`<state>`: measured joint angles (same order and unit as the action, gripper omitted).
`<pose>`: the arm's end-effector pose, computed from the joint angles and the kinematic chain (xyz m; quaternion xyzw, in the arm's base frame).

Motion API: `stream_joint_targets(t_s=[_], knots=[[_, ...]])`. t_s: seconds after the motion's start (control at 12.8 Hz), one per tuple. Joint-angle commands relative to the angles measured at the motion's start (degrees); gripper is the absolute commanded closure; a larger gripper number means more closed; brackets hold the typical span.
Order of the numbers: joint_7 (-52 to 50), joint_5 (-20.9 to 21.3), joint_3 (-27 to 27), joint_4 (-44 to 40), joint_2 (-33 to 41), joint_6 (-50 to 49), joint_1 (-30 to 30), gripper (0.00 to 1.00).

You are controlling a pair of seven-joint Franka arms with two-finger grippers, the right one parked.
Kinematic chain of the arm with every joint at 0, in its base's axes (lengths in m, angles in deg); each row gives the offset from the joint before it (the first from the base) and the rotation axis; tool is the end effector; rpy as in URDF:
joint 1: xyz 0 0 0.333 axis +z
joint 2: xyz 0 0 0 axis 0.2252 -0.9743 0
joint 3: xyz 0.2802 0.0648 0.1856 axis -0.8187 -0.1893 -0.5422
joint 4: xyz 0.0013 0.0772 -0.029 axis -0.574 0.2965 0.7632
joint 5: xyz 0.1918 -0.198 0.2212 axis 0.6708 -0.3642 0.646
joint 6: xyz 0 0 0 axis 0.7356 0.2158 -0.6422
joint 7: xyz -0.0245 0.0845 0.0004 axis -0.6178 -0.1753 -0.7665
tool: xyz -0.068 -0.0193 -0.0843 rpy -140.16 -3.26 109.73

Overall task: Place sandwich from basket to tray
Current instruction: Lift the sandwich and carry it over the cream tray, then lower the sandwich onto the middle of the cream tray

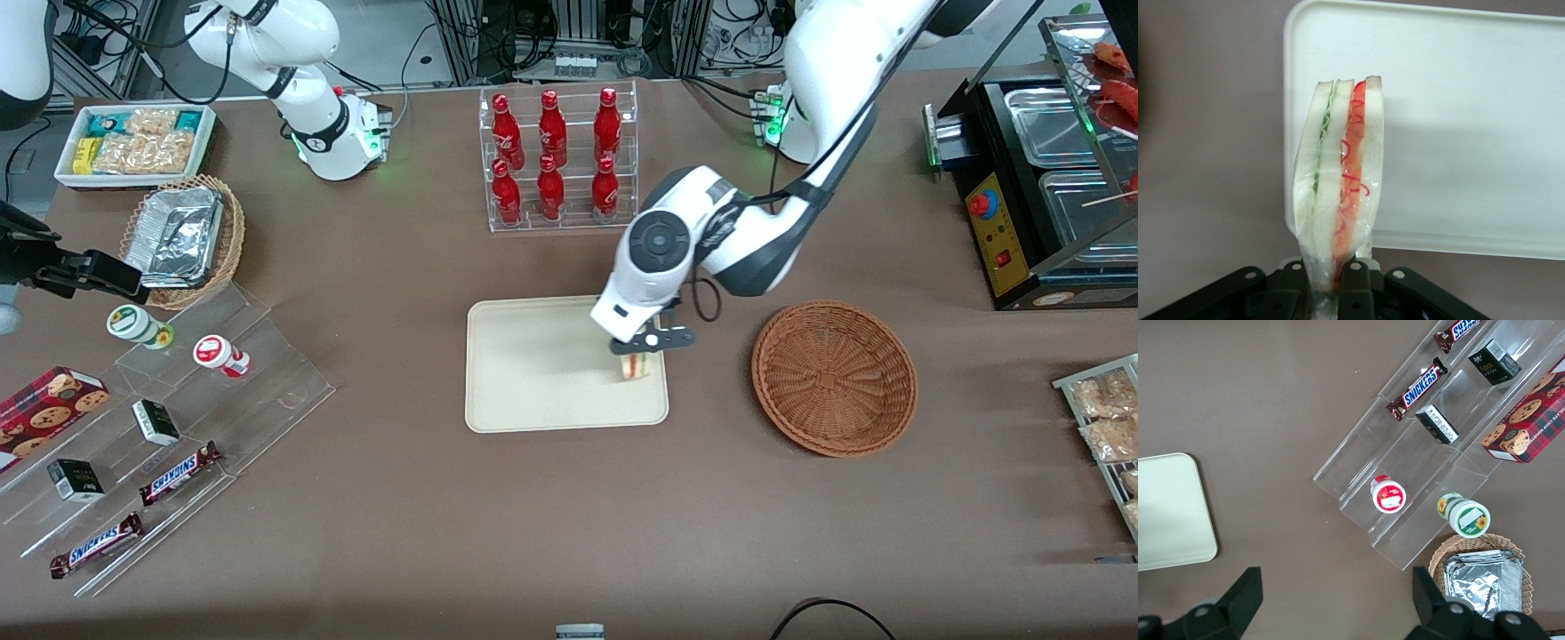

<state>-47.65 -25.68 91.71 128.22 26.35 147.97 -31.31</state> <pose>0.4908 -0.4153 0.3595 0.9943 0.0617 -0.0866 0.0054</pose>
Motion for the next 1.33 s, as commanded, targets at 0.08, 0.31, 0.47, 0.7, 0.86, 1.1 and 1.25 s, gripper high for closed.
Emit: stream_joint_targets(t_s=[0.08,0.31,0.47,0.7,0.86,1.1,1.25], knots=[[-8.98,5.03,-0.59,-7.96,-7.13,0.2,-5.34,1.0],[-14.01,7.87,-0.67,-14.02,-12.32,0.2,-8.42,1.0],[-15.86,9.7,-0.68,-15.97,-14.43,0.2,-9.66,1.0],[-17.36,11.12,-0.68,-18.6,-17.07,0.2,-10.71,1.0],[-17.45,11.21,-0.76,-19.84,-18.13,0.29,-11.15,1.0],[-18.23,11.21,-0.76,-19.93,-18.4,0.29,-11.15,1.0],[-20.17,11.21,-0.76,-20.46,-19.1,1.16,-11.33,1.0]])
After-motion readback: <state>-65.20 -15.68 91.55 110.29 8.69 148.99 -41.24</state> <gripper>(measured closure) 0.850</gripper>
